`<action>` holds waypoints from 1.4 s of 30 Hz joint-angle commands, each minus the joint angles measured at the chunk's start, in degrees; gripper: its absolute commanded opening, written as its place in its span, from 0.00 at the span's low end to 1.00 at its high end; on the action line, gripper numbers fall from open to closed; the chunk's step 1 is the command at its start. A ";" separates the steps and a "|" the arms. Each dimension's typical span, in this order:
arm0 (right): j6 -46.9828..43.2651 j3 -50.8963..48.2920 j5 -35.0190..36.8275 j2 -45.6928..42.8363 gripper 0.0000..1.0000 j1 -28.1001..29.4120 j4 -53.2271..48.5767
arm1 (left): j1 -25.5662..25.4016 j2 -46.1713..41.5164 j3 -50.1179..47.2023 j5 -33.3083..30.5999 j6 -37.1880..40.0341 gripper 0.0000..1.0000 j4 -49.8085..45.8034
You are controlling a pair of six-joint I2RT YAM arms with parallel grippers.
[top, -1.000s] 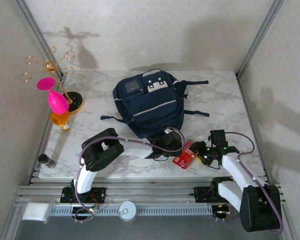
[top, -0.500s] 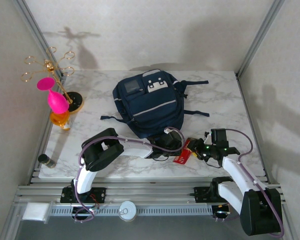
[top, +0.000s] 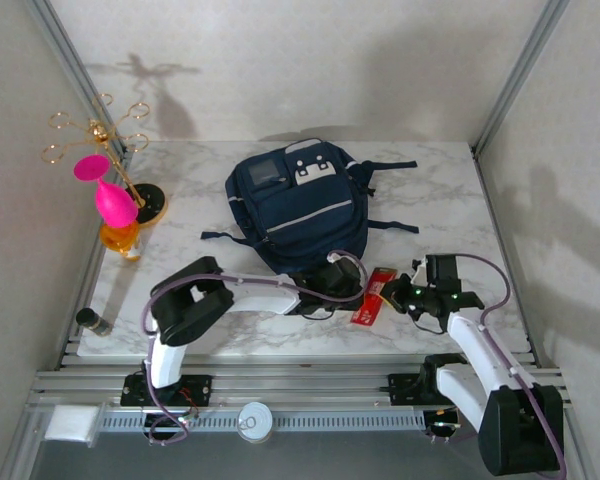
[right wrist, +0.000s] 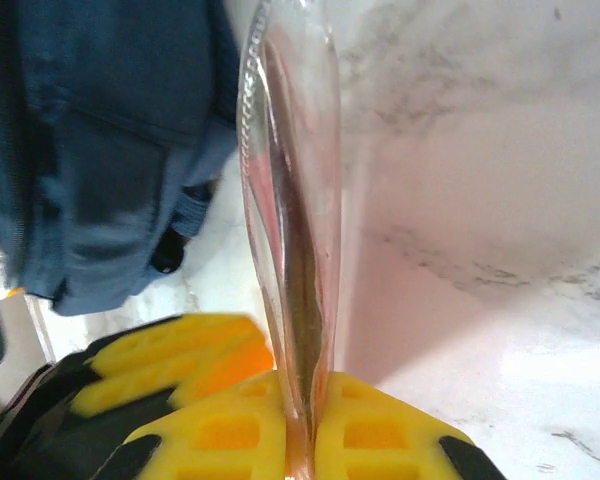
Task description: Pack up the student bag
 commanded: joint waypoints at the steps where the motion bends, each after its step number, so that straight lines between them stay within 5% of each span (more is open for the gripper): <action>1: -2.71 5.15 1.26 -2.78 0.04 -0.51 -4.31 | 0.91 -10.89 -0.16 -3.27 8.31 0.27 -5.67; 6: -1.93 9.90 -0.77 -3.12 0.05 -0.64 -5.93 | 4.66 -21.63 -0.07 -14.89 23.23 0.42 -14.63; 11: -1.59 14.48 -2.73 -1.79 0.05 -0.76 -5.74 | 10.43 -23.36 -0.16 -25.19 36.09 0.53 -18.70; 20: -0.38 18.34 -4.96 1.85 0.06 -0.94 -1.76 | 11.77 -16.14 -0.91 -27.40 52.55 0.70 -12.00; 29: -0.51 18.86 -4.16 3.98 0.05 -1.24 0.14 | 13.95 -9.59 3.17 -25.83 58.26 0.81 -12.89; 35: -0.53 18.60 -3.70 4.60 0.05 -1.27 1.22 | 17.36 -5.49 6.42 -26.81 59.00 0.81 -13.58; 42: -1.43 18.51 -5.60 6.34 0.04 -1.30 1.89 | 21.64 -6.02 11.58 -18.76 59.20 0.73 -17.06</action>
